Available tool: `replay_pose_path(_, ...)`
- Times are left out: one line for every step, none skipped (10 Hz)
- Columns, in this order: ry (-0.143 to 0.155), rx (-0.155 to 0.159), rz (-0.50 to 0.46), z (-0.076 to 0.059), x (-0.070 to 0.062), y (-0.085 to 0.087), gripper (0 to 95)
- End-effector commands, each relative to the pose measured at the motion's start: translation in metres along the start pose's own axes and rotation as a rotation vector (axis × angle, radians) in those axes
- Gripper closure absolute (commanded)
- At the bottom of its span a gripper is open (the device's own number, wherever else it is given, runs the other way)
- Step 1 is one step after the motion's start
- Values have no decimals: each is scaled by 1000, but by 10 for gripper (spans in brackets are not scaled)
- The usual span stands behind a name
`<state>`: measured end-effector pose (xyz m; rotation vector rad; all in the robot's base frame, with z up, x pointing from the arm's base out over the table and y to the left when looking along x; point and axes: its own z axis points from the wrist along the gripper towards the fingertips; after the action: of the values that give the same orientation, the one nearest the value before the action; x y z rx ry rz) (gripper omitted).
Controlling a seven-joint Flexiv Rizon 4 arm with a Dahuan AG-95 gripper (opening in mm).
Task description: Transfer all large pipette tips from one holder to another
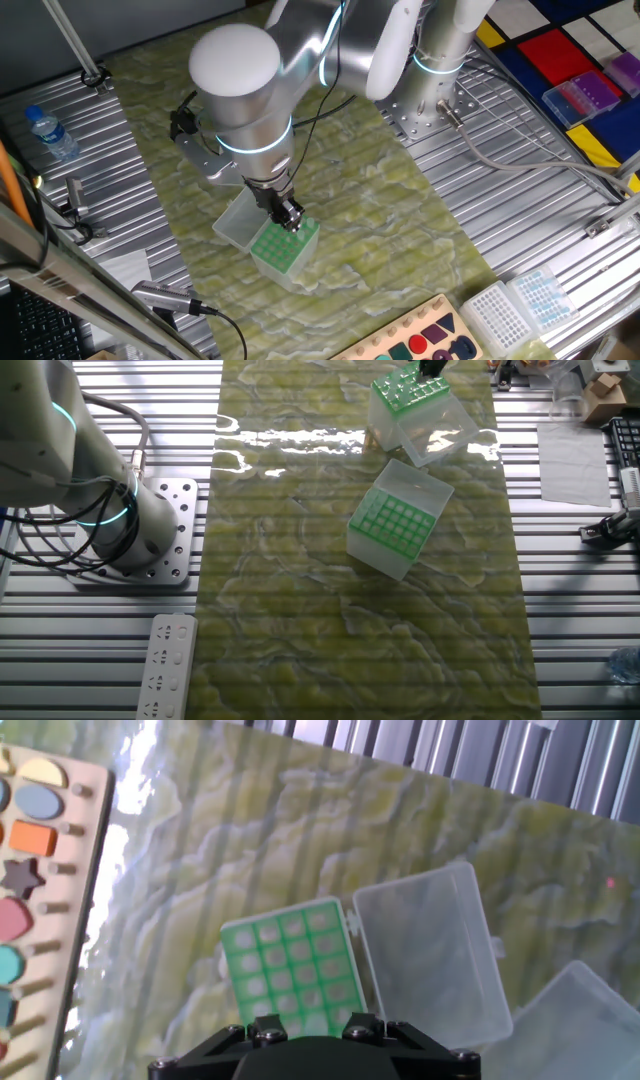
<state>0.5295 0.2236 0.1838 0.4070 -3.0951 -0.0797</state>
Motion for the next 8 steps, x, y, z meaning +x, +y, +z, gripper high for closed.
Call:
replay_pose_path(0, 3, -3, 4, 1, -1, 570)
replay_pose_path(-3, 5, -6, 8, 1, -2, 570)
replay_pose_path(-4, 6, -9, 11, 0, -2, 570)
replay_pose_path(-5, 6, -11, 13, 0, -2, 570)
replay_pose_path(-7, 8, -11, 16, 0, -2, 760)
replay_pose_path(-9, 9, -12, 19, 0, -1, 760)
replay_pose_path(-11, 9, -12, 20, 0, -1, 760)
replay_pose_path(-11, 12, -13, 24, 0, 0, 760)
